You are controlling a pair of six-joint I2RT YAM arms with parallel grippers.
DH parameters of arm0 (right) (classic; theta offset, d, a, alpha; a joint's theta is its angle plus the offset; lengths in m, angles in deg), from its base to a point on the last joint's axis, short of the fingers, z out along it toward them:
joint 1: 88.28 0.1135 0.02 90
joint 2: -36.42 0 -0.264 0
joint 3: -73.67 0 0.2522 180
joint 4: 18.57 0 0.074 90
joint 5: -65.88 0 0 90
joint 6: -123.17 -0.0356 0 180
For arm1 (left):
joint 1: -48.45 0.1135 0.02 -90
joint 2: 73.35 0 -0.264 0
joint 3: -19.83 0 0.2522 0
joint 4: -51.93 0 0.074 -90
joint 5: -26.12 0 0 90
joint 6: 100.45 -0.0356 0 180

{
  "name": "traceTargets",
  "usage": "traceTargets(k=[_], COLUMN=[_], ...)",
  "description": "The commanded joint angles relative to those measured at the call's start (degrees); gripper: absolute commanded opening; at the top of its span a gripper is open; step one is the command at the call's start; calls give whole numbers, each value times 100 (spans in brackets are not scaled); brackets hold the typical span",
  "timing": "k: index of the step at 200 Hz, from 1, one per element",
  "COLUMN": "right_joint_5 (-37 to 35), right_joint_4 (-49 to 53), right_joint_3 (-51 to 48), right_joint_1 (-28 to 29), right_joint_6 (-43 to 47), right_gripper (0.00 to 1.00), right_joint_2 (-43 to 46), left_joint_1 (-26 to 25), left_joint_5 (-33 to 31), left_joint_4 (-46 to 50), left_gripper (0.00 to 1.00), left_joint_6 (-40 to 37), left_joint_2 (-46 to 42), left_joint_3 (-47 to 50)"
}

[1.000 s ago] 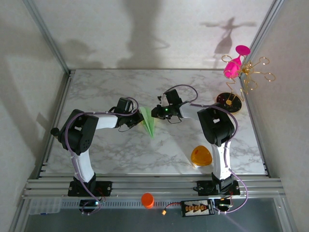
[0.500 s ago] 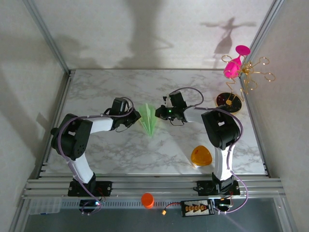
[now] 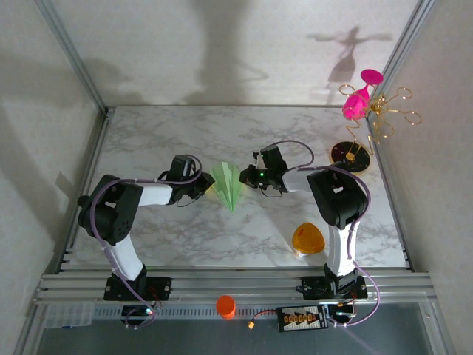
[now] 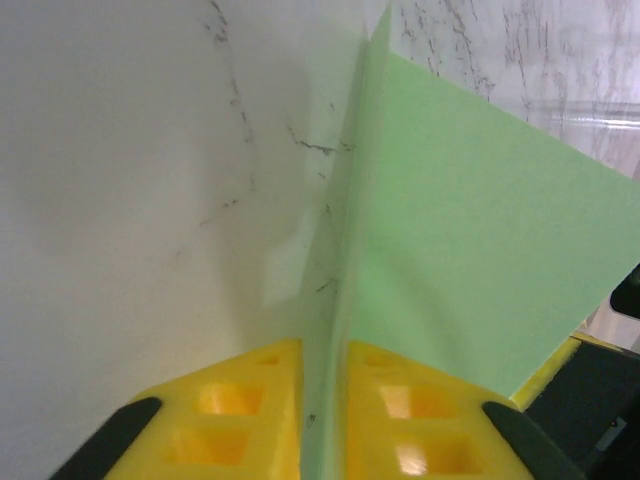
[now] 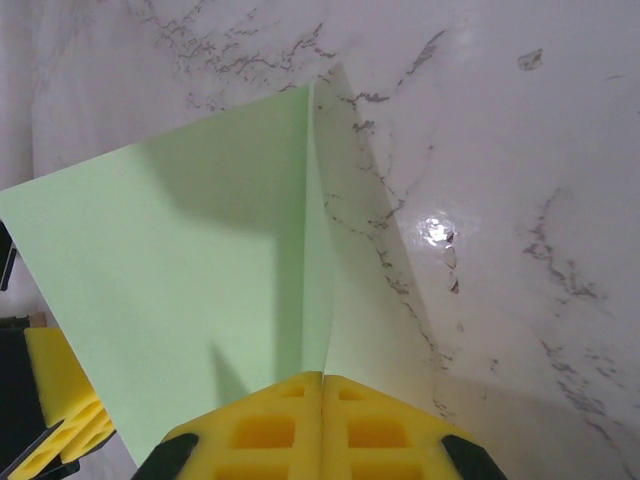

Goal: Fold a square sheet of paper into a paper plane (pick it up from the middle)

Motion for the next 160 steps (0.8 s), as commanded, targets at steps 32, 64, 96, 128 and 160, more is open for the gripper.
traceTargets(k=[32, 64, 96, 128, 160], right_joint_5=[70, 76, 76, 88, 68], right_joint_4=[73, 112, 125, 134, 195], right_joint_3=[147, 189, 197, 210, 237], right_joint_1=[12, 21, 32, 30, 36], right_joint_6=[49, 53, 58, 71, 98], right_gripper=[6, 6, 6, 6, 6], right_joint_2=[35, 18, 12, -9, 2], left_joint_1=[-144, -475, -757, -833, -843], left_joint_5=[-169, -308, -422, -454, -377], left_joint_4=[494, 605, 581, 562, 500], left_gripper=[32, 32, 33, 34, 38], left_joint_6=[-323, -175, -71, -98, -116], left_joint_2=[-814, -1143, -1020, -665, -414], left_joint_3=[-94, 115, 161, -25, -137])
